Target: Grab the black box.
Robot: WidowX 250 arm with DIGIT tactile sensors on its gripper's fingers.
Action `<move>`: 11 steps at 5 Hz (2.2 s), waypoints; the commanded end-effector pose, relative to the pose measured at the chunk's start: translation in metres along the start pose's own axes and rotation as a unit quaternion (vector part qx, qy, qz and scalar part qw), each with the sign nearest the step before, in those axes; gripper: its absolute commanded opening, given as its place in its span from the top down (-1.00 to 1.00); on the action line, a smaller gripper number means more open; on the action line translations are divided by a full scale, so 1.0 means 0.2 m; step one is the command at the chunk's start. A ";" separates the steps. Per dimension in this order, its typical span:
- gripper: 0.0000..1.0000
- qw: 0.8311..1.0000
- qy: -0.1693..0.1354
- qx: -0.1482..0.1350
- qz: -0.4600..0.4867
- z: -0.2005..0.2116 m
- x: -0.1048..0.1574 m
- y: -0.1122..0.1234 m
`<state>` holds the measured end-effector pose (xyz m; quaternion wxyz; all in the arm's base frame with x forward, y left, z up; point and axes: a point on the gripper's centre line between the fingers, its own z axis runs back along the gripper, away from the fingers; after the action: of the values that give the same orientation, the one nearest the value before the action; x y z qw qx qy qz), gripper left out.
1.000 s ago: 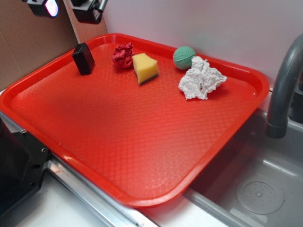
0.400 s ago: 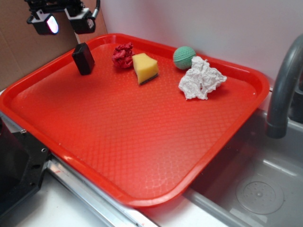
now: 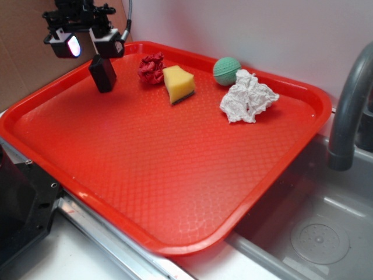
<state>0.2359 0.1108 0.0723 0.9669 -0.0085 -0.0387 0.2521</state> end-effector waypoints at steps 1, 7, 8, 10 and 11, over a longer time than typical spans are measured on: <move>-1.00 1.000 -0.002 -0.003 0.019 0.02 0.05 0.01; -1.00 0.998 0.006 -0.013 0.069 -0.09 0.18 0.09; -1.00 0.998 0.009 -0.002 0.067 -0.14 0.18 0.09; -1.00 0.998 0.023 0.021 0.061 -0.25 0.21 0.07; -1.00 0.998 0.013 0.017 0.060 -0.27 0.21 0.07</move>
<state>0.2689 0.1388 0.0171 0.9508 0.0010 -0.0099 0.3098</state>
